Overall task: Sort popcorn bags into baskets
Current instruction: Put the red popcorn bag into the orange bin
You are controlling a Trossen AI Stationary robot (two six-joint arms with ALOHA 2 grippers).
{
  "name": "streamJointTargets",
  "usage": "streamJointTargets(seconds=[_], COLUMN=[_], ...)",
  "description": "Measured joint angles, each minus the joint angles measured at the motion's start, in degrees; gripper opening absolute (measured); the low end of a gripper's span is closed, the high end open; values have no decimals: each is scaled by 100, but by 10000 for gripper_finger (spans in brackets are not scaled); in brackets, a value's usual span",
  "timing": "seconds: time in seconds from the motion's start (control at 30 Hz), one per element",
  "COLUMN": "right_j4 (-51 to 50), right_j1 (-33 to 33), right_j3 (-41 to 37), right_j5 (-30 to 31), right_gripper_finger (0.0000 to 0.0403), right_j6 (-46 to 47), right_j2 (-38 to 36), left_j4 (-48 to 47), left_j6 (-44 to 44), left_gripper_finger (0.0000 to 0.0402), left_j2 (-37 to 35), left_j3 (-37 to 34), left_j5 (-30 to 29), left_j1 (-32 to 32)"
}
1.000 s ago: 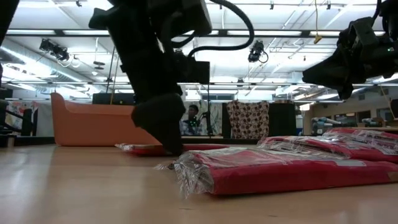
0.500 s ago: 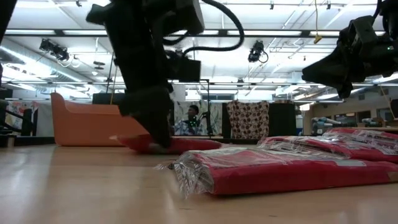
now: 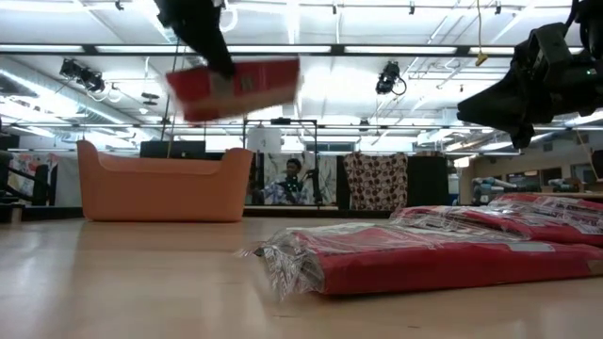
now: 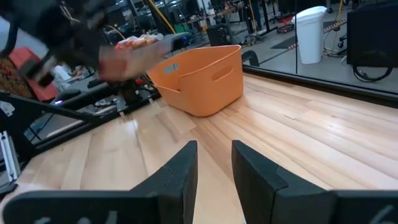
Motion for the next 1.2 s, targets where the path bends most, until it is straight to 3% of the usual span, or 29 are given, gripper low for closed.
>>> streamJointTargets(seconds=[0.13, 0.27, 0.47, 0.67, 0.83, 0.97, 1.07, 1.2], right_j4=[25, 26, 25, 22, 22, 22, 22, 22], right_j1=[0, 1, 0, 2, -1, 1, 2, -1], right_j3=[0, 0, 0, 0, 0, 0, 0, 0], right_j5=[0, 0, 0, 0, 0, 0, 0, 0], right_gripper_finger=[103, 103, 103, 103, 103, 103, 103, 103], right_j6=[0, 0, 0, 0, 0, 0, 0, 0], right_j2=[0, 0, 0, 0, 0, 0, 0, 0], left_j4=[-980, -1726, -1300, -30, 511, 636, 872, 1674], left_j6=[84, 174, 875, 2070, 2713, 2811, 2507, 2185], left_gripper_finger=[21, 21, 21, 22, 34, 86, 129, 160], left_j2=[-374, -519, -1021, -1578, -1695, -1695, -1695, -1693], left_j3=[2, -277, -1677, -2761, -2918, -2918, -2907, -2760], left_j5=[-988, -977, -496, 176, 524, 544, 888, 1786], left_j1=[152, 551, 1240, 2201, 3180, 3686, 3711, 3350])
